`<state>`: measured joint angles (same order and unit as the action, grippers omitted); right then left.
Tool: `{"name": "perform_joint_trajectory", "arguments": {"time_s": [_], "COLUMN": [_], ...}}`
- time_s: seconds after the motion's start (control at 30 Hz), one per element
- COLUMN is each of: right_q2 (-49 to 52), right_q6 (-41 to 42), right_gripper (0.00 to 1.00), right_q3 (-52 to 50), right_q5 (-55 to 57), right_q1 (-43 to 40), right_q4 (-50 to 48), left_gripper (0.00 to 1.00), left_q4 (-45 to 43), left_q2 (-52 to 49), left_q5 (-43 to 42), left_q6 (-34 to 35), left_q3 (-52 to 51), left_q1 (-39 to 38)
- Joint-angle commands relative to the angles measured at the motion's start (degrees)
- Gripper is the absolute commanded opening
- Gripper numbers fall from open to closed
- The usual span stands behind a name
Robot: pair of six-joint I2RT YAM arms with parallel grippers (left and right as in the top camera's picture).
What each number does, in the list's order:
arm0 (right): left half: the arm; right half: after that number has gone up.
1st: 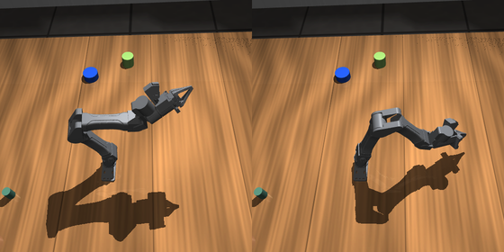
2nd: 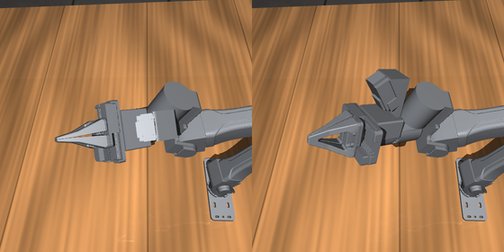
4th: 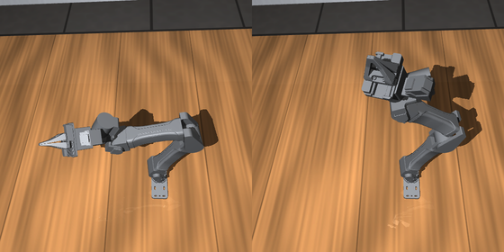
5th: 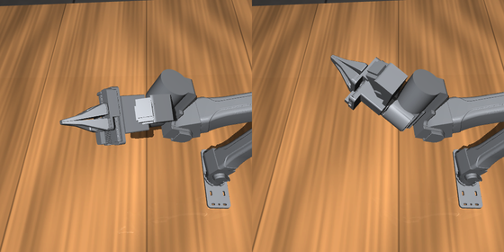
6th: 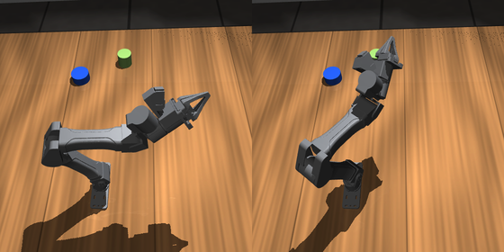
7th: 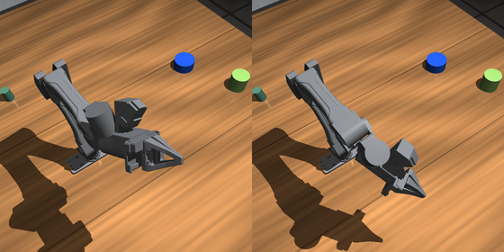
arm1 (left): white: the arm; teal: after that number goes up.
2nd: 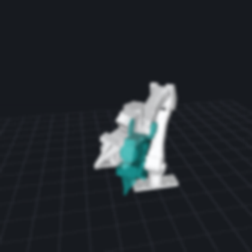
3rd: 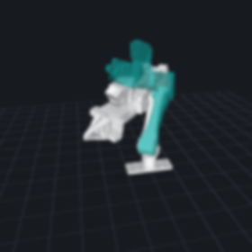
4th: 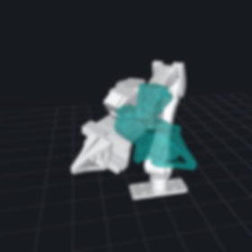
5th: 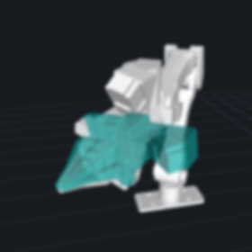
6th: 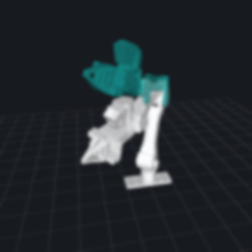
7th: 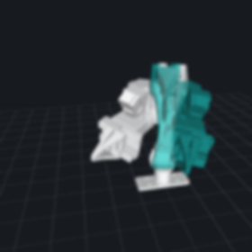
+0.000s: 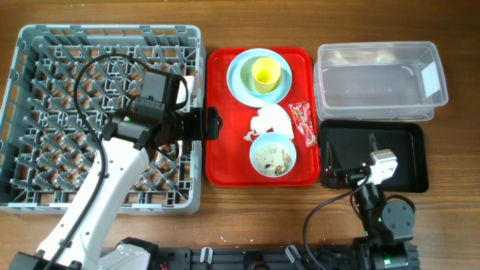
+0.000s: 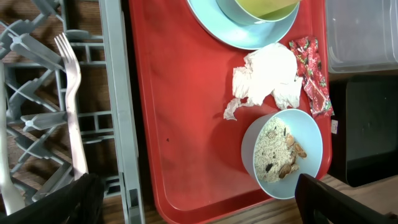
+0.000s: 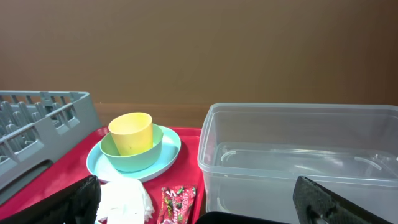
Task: Sort waste into correct bins and load items into the dishwasher rack
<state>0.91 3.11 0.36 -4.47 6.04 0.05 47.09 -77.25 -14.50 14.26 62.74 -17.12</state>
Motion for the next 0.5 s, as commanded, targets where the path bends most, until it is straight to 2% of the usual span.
{"name": "perform_joint_trajectory", "arguments": {"time_s": [0.0, 0.13, 0.2, 0.27, 0.37, 0.47], "right_q2": [0.1, 0.1, 0.1, 0.1, 1.0, 6.7], "right_q6": [0.1, 0.9, 9.7, 11.3, 12.3, 12.3], "right_gripper": [1.00, 1.00, 1.00, 1.00, 1.00, 1.00], "right_q3": [-0.1, -0.1, 0.0, 2.1, 10.1, 23.9], "right_q5": [0.1, -0.6, -2.6, -7.2, -7.6, -7.7], "right_q1": [-0.3, -0.3, -0.3, -0.3, -0.3, -0.3], "right_q4": [-0.2, -0.2, -1.5, -0.7, 6.2, 16.4], "left_gripper": [1.00, 1.00, 1.00, 1.00, 1.00, 1.00], "left_q4": [0.0, 0.0, 0.0, 0.0, 0.0, 0.0], "left_q2": [0.4, 0.4, 0.4, 0.4, 0.4, 0.4], "left_q5": [-0.9, -0.9, -0.9, -0.9, -0.9, -0.9], "left_q6": [0.3, 0.3, 0.3, 0.3, 0.3, 0.3], "left_q3": [1.0, 1.0, 1.0, 1.0, 1.0, 1.0], "left_q1": [0.4, 0.4, 0.4, 0.4, 0.4, 0.4]}}
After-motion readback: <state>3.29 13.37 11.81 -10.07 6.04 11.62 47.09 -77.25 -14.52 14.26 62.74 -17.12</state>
